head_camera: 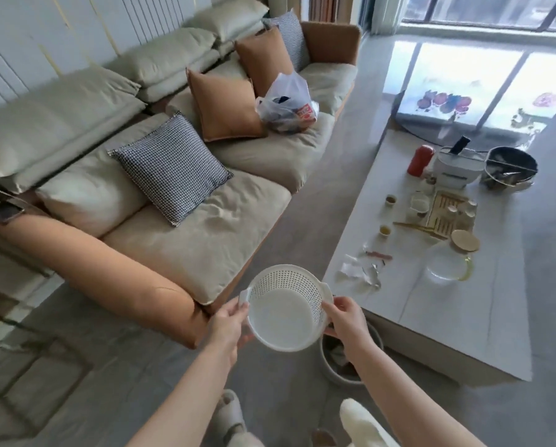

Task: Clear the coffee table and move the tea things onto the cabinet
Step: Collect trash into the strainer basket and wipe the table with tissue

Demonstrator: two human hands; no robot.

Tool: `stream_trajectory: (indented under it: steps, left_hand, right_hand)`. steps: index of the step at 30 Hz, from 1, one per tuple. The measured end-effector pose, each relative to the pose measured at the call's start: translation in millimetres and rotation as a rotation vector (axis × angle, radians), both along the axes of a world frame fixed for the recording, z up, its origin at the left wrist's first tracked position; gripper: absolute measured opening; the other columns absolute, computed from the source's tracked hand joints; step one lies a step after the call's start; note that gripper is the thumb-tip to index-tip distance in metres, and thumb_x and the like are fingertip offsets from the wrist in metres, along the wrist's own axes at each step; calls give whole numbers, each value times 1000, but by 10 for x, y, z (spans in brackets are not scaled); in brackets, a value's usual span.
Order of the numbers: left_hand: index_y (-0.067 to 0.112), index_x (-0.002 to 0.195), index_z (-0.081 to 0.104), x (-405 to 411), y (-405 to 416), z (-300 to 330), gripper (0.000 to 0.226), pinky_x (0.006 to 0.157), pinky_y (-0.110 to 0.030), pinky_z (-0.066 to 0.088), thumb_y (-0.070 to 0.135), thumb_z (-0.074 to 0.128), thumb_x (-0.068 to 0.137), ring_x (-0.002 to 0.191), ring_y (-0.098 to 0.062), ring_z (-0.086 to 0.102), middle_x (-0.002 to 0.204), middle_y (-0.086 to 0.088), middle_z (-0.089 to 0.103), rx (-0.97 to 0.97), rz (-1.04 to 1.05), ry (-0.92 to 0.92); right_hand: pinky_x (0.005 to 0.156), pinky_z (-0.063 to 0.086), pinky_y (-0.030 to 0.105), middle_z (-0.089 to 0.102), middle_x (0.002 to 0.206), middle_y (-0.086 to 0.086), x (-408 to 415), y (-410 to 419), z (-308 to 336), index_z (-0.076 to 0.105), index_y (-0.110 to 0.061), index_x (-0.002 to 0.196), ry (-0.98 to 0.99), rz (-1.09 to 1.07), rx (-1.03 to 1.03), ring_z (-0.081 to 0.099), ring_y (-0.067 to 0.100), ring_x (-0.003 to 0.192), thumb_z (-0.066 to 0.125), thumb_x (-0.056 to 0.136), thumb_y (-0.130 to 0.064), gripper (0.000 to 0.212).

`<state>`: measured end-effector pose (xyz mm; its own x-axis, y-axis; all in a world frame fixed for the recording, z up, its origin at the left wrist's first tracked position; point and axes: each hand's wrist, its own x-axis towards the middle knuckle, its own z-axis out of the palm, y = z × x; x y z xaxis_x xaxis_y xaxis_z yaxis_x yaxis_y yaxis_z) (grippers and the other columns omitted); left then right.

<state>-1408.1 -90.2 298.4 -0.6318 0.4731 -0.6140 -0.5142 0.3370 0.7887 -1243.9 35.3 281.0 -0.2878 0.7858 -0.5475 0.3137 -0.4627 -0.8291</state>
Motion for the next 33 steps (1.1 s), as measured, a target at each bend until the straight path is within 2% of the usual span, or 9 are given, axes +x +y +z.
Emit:
stream_trajectory:
  steps: [4,6,9,13,16,19,24,29,33]
  left_hand:
    - [22,107,61,-500,408,-132,19,59,-26,45,10,52,95,71,-15,58,85,3,66,3,-131,-42]
    - [22,109,59,-807,591,-158,21,56,-25,44,9,53,94,70,-14,58,85,3,66,-7,-214,-41]
    - [21,112,59,-1262,858,-158,24,62,-30,50,7,55,92,73,-16,61,87,1,68,9,-320,-28]
    - [18,114,53,-1690,1209,-128,25,61,-29,50,7,56,92,70,-14,60,87,0,65,-2,-459,-11]
    - [15,113,51,-1813,1463,-146,24,54,-26,48,7,56,92,67,-14,59,85,0,62,-7,-543,-6]
    - [10,116,50,-1866,1717,-238,26,61,-30,44,6,58,91,68,-18,58,89,-1,60,-34,-587,-15]
    - [6,118,51,-1874,2225,-477,29,63,-35,50,8,60,90,81,-22,59,110,-10,58,-124,-656,-27]
    - [12,100,52,-1896,2809,-636,14,45,-26,52,9,61,90,75,-15,60,106,-7,58,-177,-668,-1]
    - [7,107,51,-1931,3312,-747,23,55,-33,52,13,63,88,75,-16,60,107,-10,59,-248,-712,12]
  right_hand:
    - [73,59,38,62,103,6,-366,176,-32,53,-11,109,-64,-116,29,63,23,90,58,91,-26,24]
    - [76,58,41,62,105,7,-565,236,-35,54,-12,108,-61,-191,21,64,25,91,58,90,-26,24]
    - [78,58,47,63,104,9,-871,308,-5,55,-10,107,-33,-288,3,65,27,93,60,89,-24,23]
    - [75,59,43,64,101,9,-1191,350,9,57,-9,106,-20,-397,-6,65,25,91,62,88,-23,23]
    - [74,59,39,63,100,8,-1325,391,-14,57,-10,104,-17,-468,-4,64,23,91,62,87,-23,22]
    - [76,58,40,63,102,9,-1383,507,-64,57,-8,106,-23,-525,-25,63,24,93,62,88,-21,23]
    - [69,58,34,62,105,11,-1364,868,-263,55,-4,110,-39,-594,-57,63,23,93,60,89,-19,26]
    - [78,58,42,64,104,7,-1423,1456,-509,55,-17,104,-44,-610,-94,63,23,94,60,88,-21,17]
    - [78,58,40,62,106,3,-1484,1991,-645,54,-22,106,-81,-578,-82,63,20,96,60,89,-26,19]
